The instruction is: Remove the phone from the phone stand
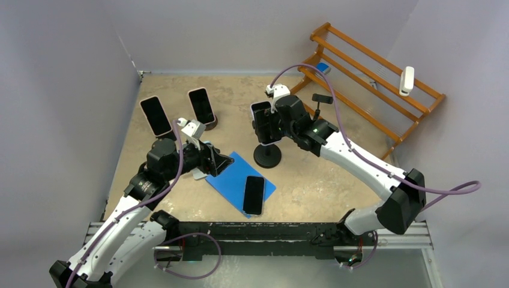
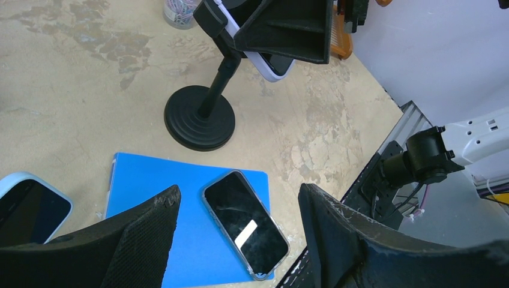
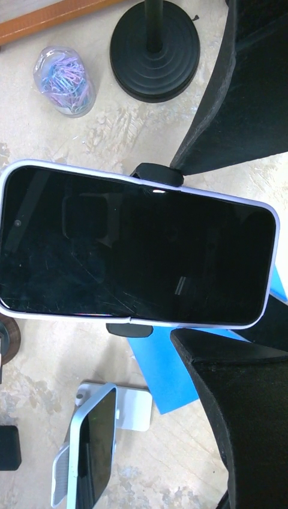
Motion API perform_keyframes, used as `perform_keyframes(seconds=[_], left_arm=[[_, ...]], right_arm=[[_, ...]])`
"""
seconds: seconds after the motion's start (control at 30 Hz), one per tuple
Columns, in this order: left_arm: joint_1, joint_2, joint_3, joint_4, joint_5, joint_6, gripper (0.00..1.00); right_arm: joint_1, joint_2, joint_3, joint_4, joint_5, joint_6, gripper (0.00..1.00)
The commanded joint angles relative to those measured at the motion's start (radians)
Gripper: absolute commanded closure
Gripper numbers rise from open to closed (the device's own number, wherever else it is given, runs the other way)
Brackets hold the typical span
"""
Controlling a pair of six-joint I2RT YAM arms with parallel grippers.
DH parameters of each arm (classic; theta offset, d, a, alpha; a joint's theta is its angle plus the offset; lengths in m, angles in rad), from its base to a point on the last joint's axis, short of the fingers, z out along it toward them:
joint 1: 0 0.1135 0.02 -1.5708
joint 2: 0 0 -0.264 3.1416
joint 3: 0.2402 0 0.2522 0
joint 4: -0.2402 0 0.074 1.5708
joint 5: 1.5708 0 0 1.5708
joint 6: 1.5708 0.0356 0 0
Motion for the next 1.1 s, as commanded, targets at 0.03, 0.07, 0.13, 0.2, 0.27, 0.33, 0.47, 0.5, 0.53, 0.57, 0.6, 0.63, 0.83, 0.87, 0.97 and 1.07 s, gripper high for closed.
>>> perform_keyframes(seconds=[0.03,0.07,0.13,0.2,0.27,0.33,0.47,0.5,0.53,0.57,0.6,0.63,0.83,0.87,0.97,1.07], left_arm=[[0.003,-0.009,0.006,0.034,0.005,0.003,0.3],[0.003,-0.007,0.005,0.035,0.005,0.003,0.3],[0.003,-0.002,0.004,0.037,0.003,0.001,0.3],[0.003,0.005,0.005,0.039,-0.003,-0.004,0.3],[0.003,0.012,0.009,0.038,-0.006,-0.006,0.3],[0.003,0.013,0.01,0.035,-0.008,-0.006,0.3],[0.004,0.011,0.009,0.035,-0.015,-0.006,0.3],[0.003,0.013,0.009,0.037,-0.016,-0.006,0.3],[0.004,0.013,0.009,0.036,-0.016,-0.006,0.3],[0.003,0.013,0.009,0.036,-0.017,-0.006,0.3],[0.004,0.014,0.009,0.035,-0.02,-0.006,0.3],[0.004,0.013,0.009,0.035,-0.024,-0.008,0.3],[0.003,0.024,-0.002,0.108,-0.05,-0.137,0.3],[0.005,0.031,-0.007,0.142,-0.047,-0.175,0.3],[0.004,0.066,-0.038,0.299,-0.044,-0.27,0.29],[0.004,0.128,-0.067,0.464,-0.02,-0.316,0.29]], right_arm=[[0.0,0.012,0.053,-0.002,-0.004,-0.009,0.01],[0.0,0.015,0.054,-0.003,-0.004,-0.009,0.01],[-0.001,0.028,0.059,-0.01,-0.005,-0.014,0.01],[-0.002,0.036,0.061,-0.014,-0.007,-0.015,0.01],[-0.001,0.04,0.059,-0.016,-0.004,-0.015,0.01],[-0.001,0.04,0.056,-0.015,0.018,-0.013,0.01],[-0.001,0.04,0.066,-0.012,0.075,-0.015,0.02],[-0.001,0.038,0.066,-0.012,0.079,-0.016,0.03],[-0.001,0.037,0.068,-0.012,0.082,-0.016,0.05],[-0.002,0.036,0.069,-0.012,0.085,-0.018,0.07],[-0.001,0.034,0.069,-0.009,0.086,-0.019,0.1],[0.0,0.032,0.065,-0.007,0.087,-0.02,0.13],[-0.001,0.013,0.015,0.045,0.092,-0.025,0.5],[-0.001,0.005,-0.005,0.064,0.099,-0.025,0.56],[0.001,-0.032,-0.083,0.15,0.1,-0.026,0.68],[0.0,-0.081,-0.175,0.258,0.088,-0.025,0.73]])
